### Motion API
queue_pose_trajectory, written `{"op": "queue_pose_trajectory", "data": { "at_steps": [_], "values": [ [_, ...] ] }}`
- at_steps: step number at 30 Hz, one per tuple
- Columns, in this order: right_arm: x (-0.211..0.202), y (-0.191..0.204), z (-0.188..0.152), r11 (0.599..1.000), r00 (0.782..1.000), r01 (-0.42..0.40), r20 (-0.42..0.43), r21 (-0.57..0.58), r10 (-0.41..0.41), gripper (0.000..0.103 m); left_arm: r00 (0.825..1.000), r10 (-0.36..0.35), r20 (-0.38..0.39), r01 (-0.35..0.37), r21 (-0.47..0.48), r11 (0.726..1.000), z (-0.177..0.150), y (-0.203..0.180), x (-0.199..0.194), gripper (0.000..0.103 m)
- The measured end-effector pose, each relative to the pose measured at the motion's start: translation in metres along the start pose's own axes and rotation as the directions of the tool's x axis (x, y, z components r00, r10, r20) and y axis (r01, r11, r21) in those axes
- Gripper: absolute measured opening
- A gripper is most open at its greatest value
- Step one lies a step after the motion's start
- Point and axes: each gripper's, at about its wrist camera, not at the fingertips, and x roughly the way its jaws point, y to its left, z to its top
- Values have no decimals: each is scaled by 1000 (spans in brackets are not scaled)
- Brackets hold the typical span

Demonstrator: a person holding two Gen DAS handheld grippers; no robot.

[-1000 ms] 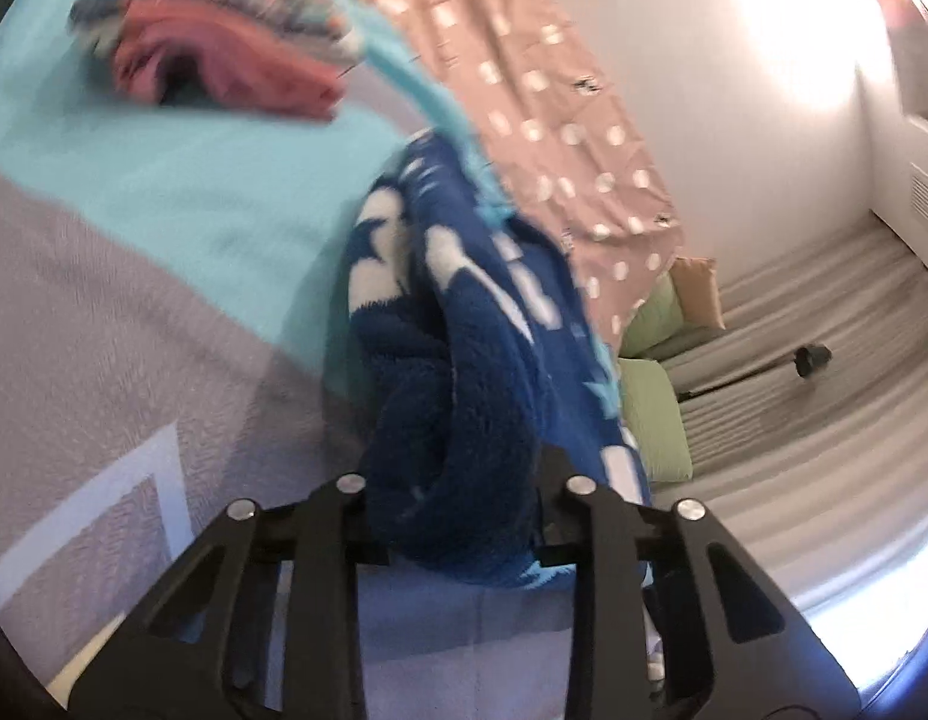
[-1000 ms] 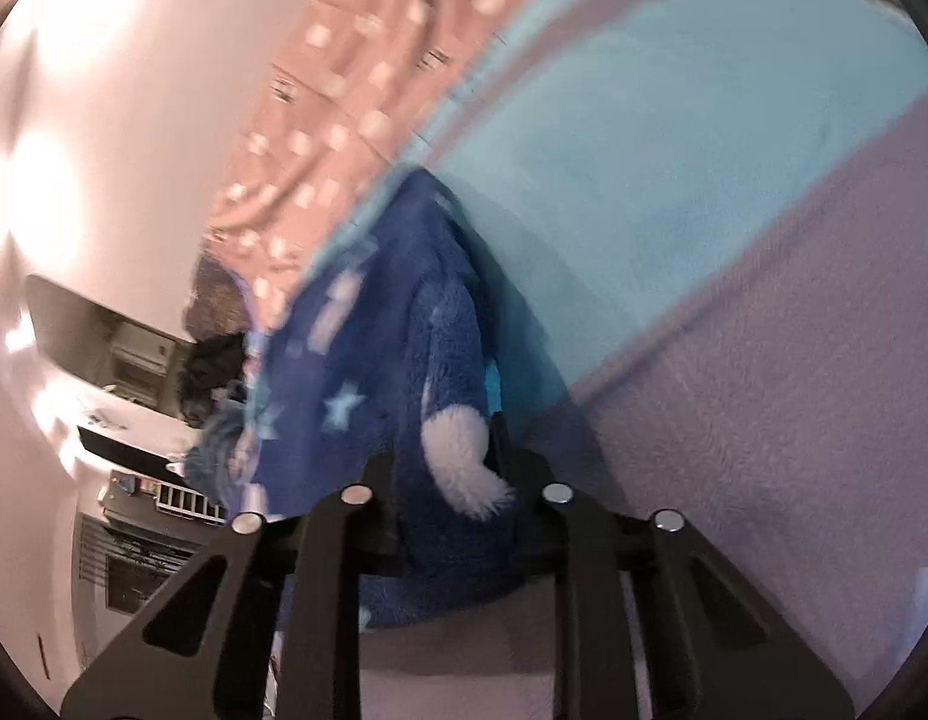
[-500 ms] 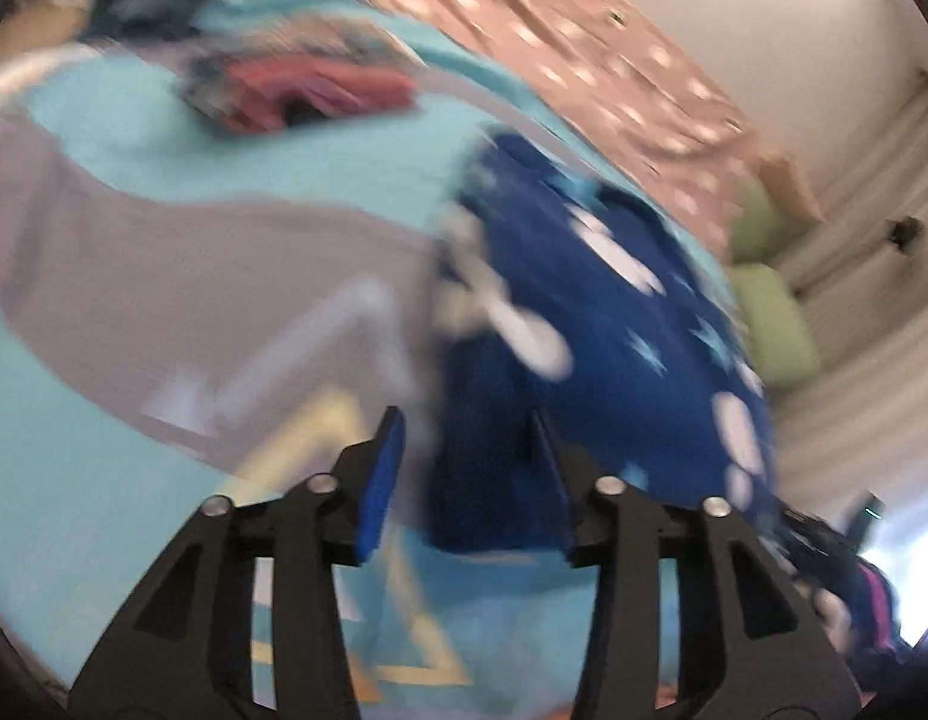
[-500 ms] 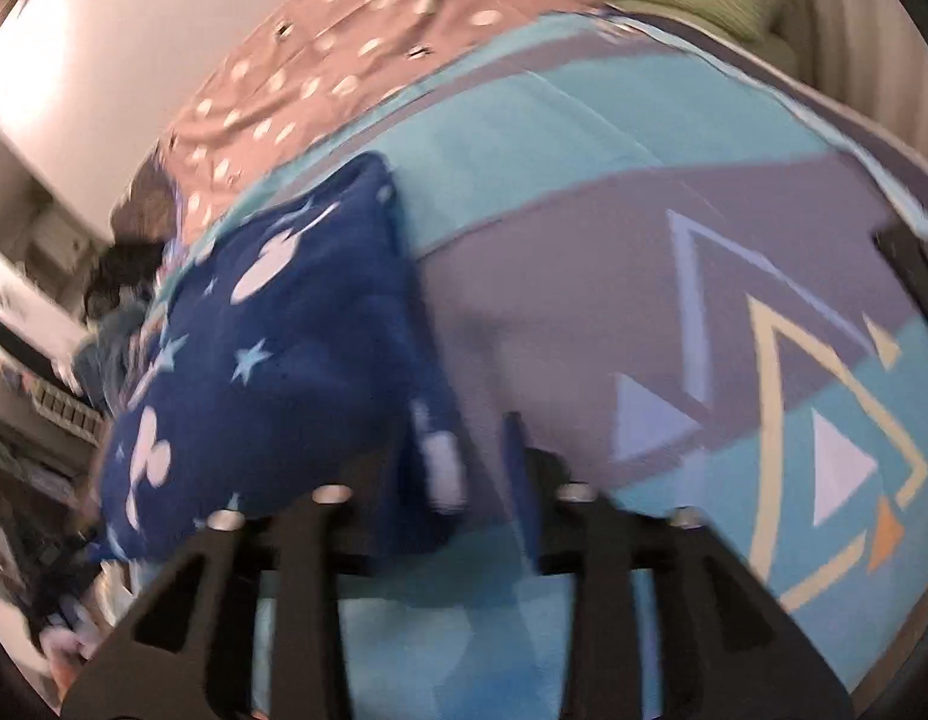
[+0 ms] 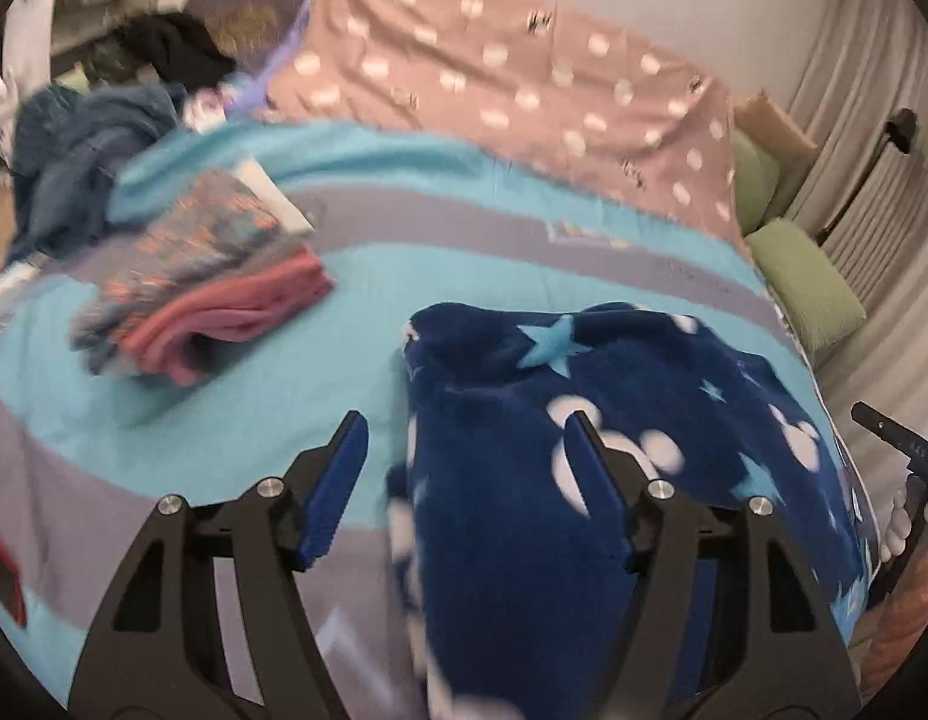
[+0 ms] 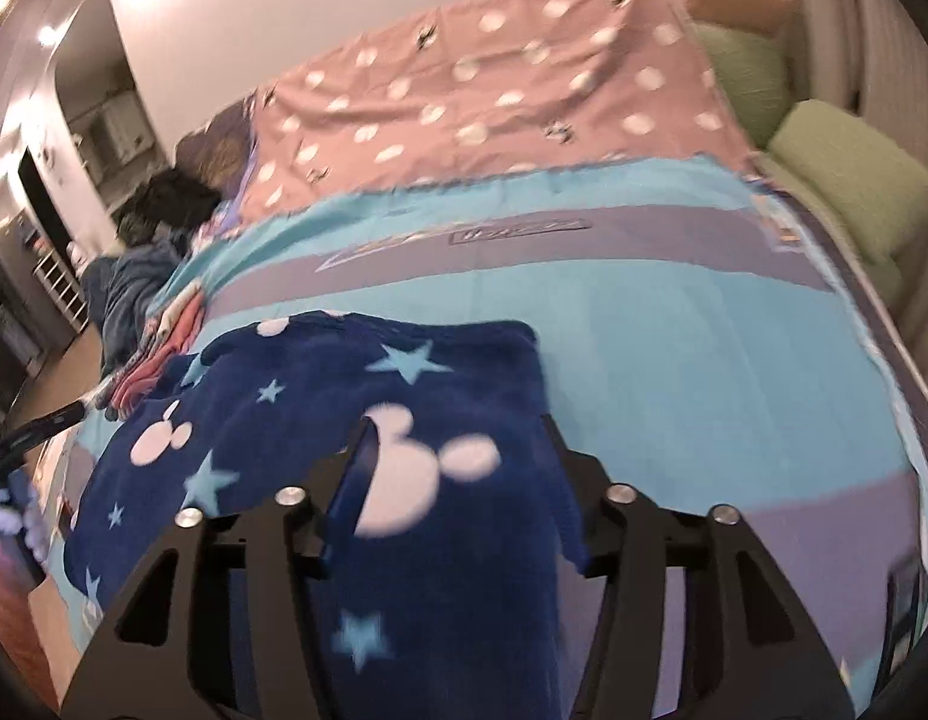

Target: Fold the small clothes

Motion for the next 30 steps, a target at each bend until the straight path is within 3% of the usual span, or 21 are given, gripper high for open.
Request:
{"op": "queue_pose_trajectory", "data": {
  "at_steps": [7,10,11,12,13,14,18,19,21,23,25,30],
  "values": [
    [80,-46,42,995,987,9,-159,96,7,56,989,-38,-144,27,-73,997,30,20,85,71],
    [110,-61,48,988,974,-16,-219,155,50,56,979,-56,-194,36,-106,994,36,26,111,65],
    [119,-63,49,983,969,-33,-233,178,75,56,978,-71,-199,48,-117,992,39,27,116,43],
    [122,-64,48,980,965,-53,-241,193,100,50,975,-102,-197,77,-133,988,40,28,119,13],
    [123,-62,48,975,963,-77,-238,208,127,35,973,-149,-173,123,-152,981,41,28,117,12],
    [120,-59,48,973,965,-75,-229,218,126,13,978,-164,-130,145,-144,979,42,25,110,12],
    [63,-50,51,960,989,-139,-4,243,145,12,982,-165,92,170,-45,984,46,15,53,13],
    [57,-51,51,965,993,-120,15,234,120,12,988,-123,95,127,-33,991,49,16,49,15],
    [69,-53,49,980,998,-44,-32,196,52,14,997,-59,47,59,-9,998,51,17,62,32],
    [87,-57,38,977,990,76,-133,198,-50,17,998,44,-48,-44,5,999,44,21,89,31],
    [86,-59,24,974,979,87,-200,209,-45,19,994,69,-86,-71,-9,997,36,23,99,31],
    [5,-75,-11,988,998,47,-55,146,-39,40,995,101,27,-102,52,993,38,-4,63,38]
  ]
}}
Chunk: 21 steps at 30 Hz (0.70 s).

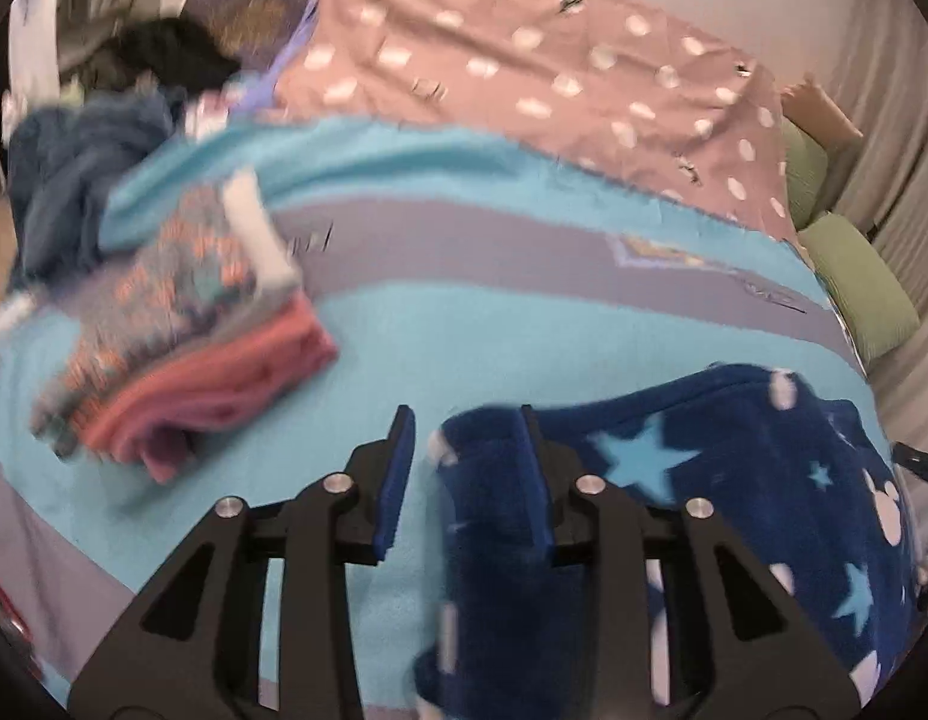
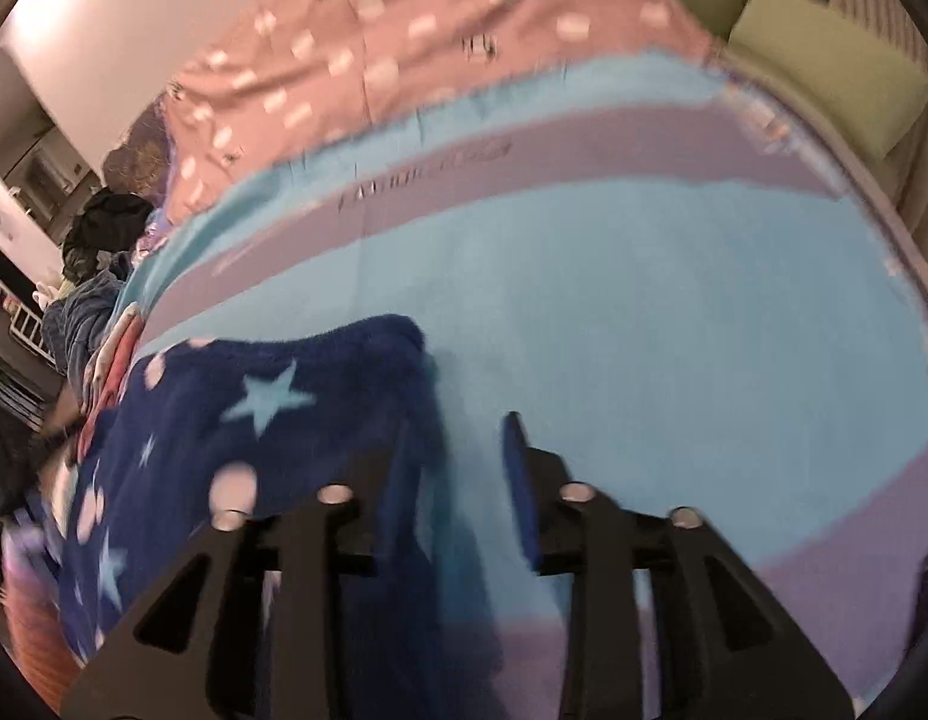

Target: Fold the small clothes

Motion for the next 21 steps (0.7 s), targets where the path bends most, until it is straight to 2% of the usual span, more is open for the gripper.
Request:
{"op": "queue_pose_trajectory", "data": {
  "at_steps": [1,3,6,7,9,10,13,16,17,19,21],
  "values": [
    [-12,-7,-9,1000,1000,-22,7,-11,22,40,1000,-18,18,17,34,999,5,-14,-11,40],
    [-35,-21,-35,996,997,-80,4,-32,80,40,997,-66,33,62,109,992,13,-47,-28,53],
    [-52,-29,-77,980,983,-185,-36,-77,182,40,983,-186,0,181,241,953,15,-116,-41,60],
    [-56,-27,-88,971,976,-217,-48,-96,214,40,968,-248,-47,251,286,925,11,-147,-41,60],
    [-61,-26,-111,952,961,-273,-78,-139,264,41,944,-309,-119,331,322,887,3,-184,-39,60],
    [-65,-27,-120,943,956,-291,-94,-159,279,42,926,-336,-173,377,343,860,-7,-210,-35,60],
    [-67,-20,-139,913,931,-361,-132,-192,340,42,895,-345,-281,437,408,801,-30,-269,-23,60],
    [-70,-20,-147,871,890,-453,-157,-191,429,42,878,-315,-361,463,471,751,-57,-316,-10,60],
    [-70,-18,-149,853,875,-481,-170,-201,454,43,872,-308,-379,470,481,740,-66,-326,-8,60],
    [-74,-9,-152,811,847,-531,-188,-247,497,52,863,-292,-411,481,494,725,-79,-346,-1,60],
    [-83,0,-151,771,821,-571,-180,-283,542,56,870,-261,-418,463,511,724,-92,-354,6,65]
  ]
}}
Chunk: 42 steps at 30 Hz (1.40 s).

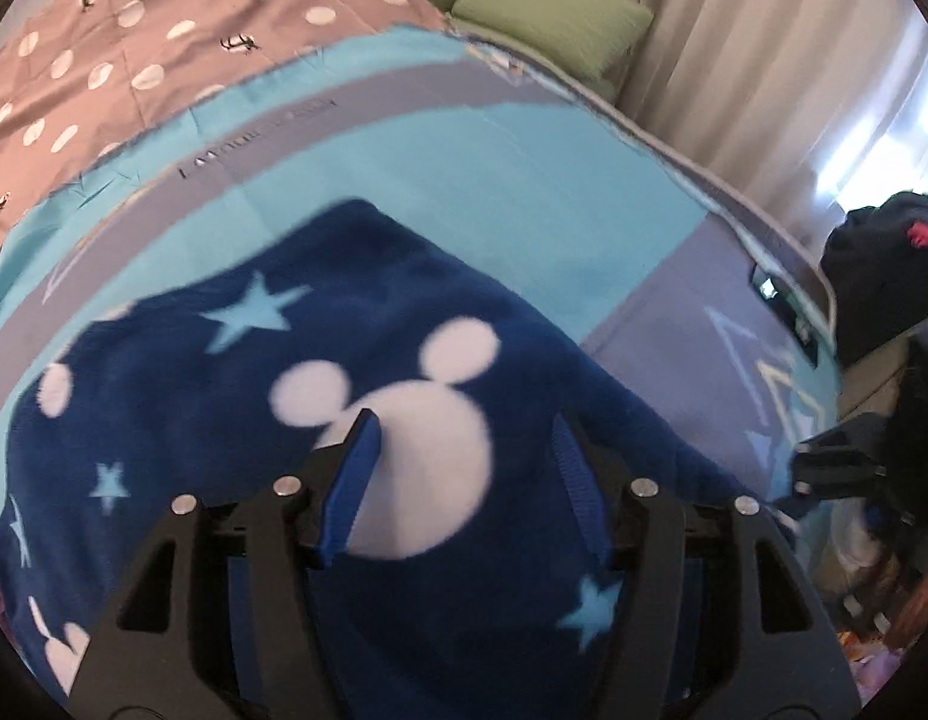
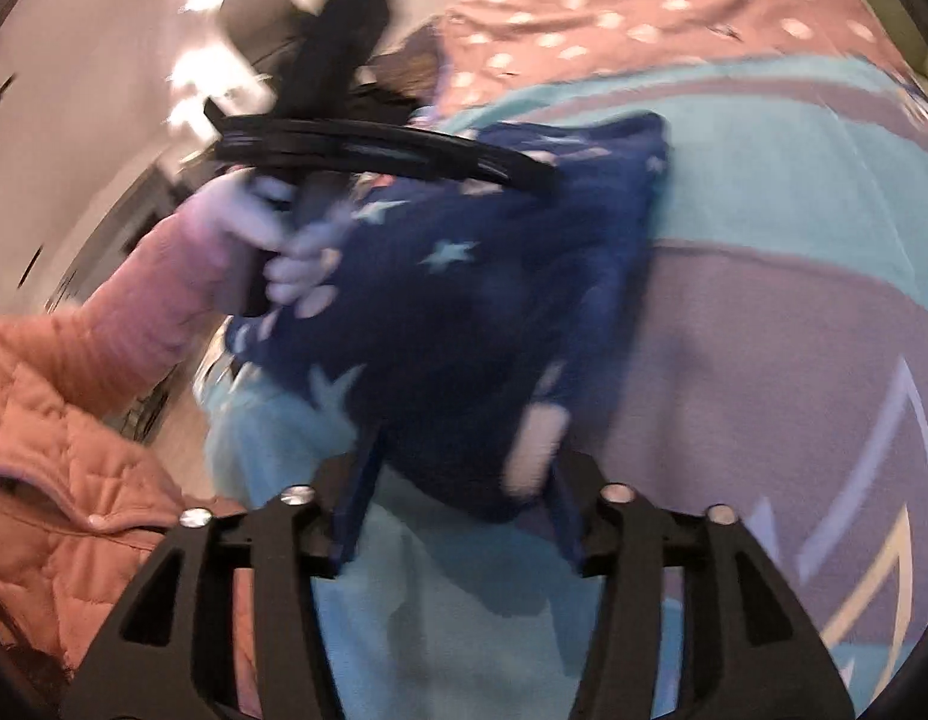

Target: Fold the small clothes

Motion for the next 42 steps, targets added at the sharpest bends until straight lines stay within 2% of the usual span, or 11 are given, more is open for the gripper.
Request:
{"op": "queue_pose_trajectory", "data": {
  "at_steps": [4,9,13,15,19,24,29,32,35,39,42],
  "values": [
    [-4,10,26,991,989,-127,67,-51,130,60,1000,6,-20,-7,-60,998,-8,8,20,68],
    [24,-14,21,996,993,-93,-68,-6,92,60,1000,-24,0,24,-107,994,-14,19,21,68],
    [24,-14,13,993,990,-114,-80,-8,113,60,1000,-11,11,11,-93,996,-15,15,23,69],
    [29,-8,13,991,984,-130,-125,-23,126,62,1000,-13,10,14,-91,996,-15,15,24,69],
    [50,2,10,983,945,-178,-285,-43,159,64,1000,-24,14,25,-83,996,-15,15,26,71],
    [49,5,6,986,939,-163,-310,-22,148,64,999,-25,41,27,-64,998,-21,12,28,74],
    [32,9,19,999,968,-33,-250,-30,24,54,998,-41,52,45,-74,996,-21,15,27,73],
    [1,6,31,993,988,117,-105,13,-115,55,993,-67,99,76,-93,993,-25,19,15,73],
    [-28,-1,41,950,958,275,44,144,-284,55,977,-123,173,144,-117,983,-32,22,-7,72],
    [-29,15,45,960,959,185,176,208,-223,50,945,-176,277,211,-103,972,-49,21,-48,71],
    [-5,27,44,964,959,191,176,184,-223,48,957,-130,258,162,-106,981,-68,23,-60,71]
  ]
}}
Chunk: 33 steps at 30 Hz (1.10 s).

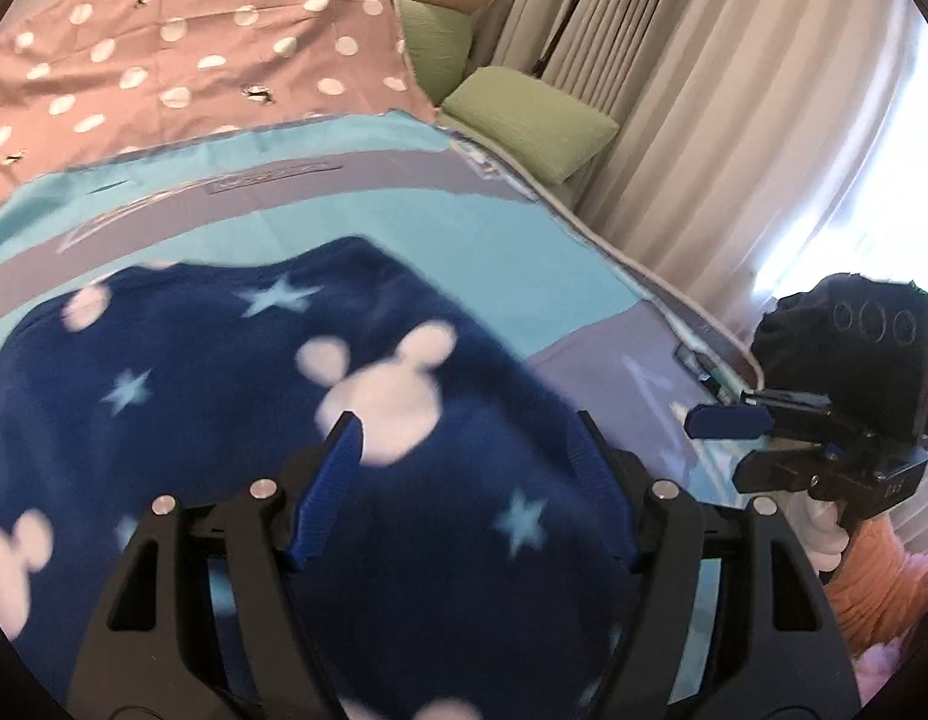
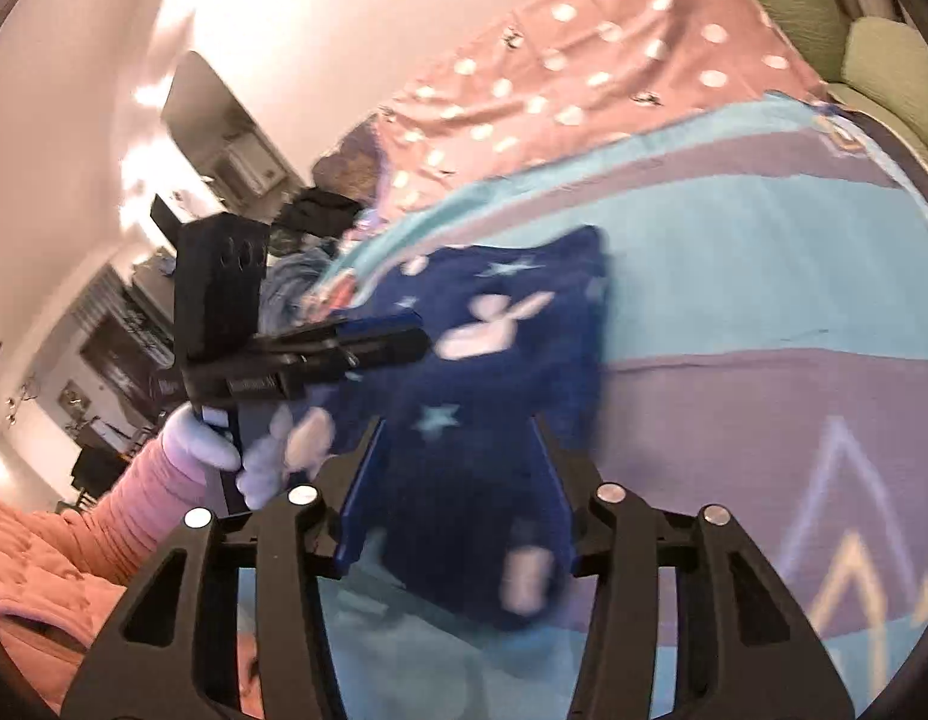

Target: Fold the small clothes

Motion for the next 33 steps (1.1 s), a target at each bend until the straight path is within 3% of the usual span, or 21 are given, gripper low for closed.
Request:
{"op": "queue_pose_trajectory", "data": {
  "at_steps": [2,3,4,5,6,9,11,13,14,17,19,20,21,23,24,26,28,30,31,33],
  "values": [
    [30,0,-12,988,984,151,-93,-32,-154,48,997,20,-68,-23,-45,999,-15,14,5,71],
    [52,-6,-22,951,938,300,-155,-79,-309,52,993,21,-114,-31,-84,996,-27,25,13,71],
    [62,-13,-32,942,927,327,-170,-71,-334,60,996,-11,-93,1,-103,995,-37,33,16,72],
    [58,-21,-37,954,948,299,-122,9,-295,63,999,-27,-26,24,-85,996,-47,34,13,72],
    [56,-24,-36,956,951,290,-128,38,-283,63,1000,-10,4,10,-45,999,-54,29,11,72],
    [50,-23,-28,948,945,307,-142,87,-293,63,999,39,8,-40,14,999,-54,15,8,73],
    [50,-13,-22,935,934,347,-117,74,-338,63,999,33,-1,-33,6,999,-52,16,7,73],
    [40,2,-17,915,916,402,-25,46,-401,63,1000,9,4,-9,-35,999,-51,20,-1,72],
    [30,13,-13,907,905,419,61,45,-421,63,1000,2,15,-2,-52,999,-51,21,-6,72],
    [2,27,-9,901,870,428,239,69,-431,63,996,-5,89,15,-118,993,-58,30,-35,70],
    [2,26,-2,909,881,410,224,74,-416,63,986,10,166,19,-169,985,-71,45,-69,70],
    [9,25,5,917,900,394,172,69,-400,63,981,23,192,14,-189,982,-76,51,-80,70],
    [16,26,8,915,904,400,142,51,-403,63,974,45,223,4,-217,976,-85,59,-96,70],
    [40,37,17,890,891,454,60,-44,-451,64,948,137,286,-50,-292,955,-109,80,-134,70],
    [50,45,17,879,883,468,24,-90,-468,64,925,214,314,-101,-339,935,-126,93,-158,70],
    [72,64,22,875,887,457,9,-158,-462,64,886,329,326,-177,-417,892,-158,113,-192,70],
    [95,82,26,880,898,428,-10,-208,-439,64,862,393,320,-199,-500,843,-189,133,-218,70],
    [122,104,33,887,913,384,-38,-255,-406,64,856,410,314,-173,-574,801,-219,150,-232,62],
    [134,117,37,888,918,366,-53,-277,-394,64,862,395,318,-134,-609,782,-236,160,-238,57],
    [163,143,44,884,923,330,-84,-331,-376,65,873,349,339,-62,-634,771,-253,166,-239,39]
  ]
}}
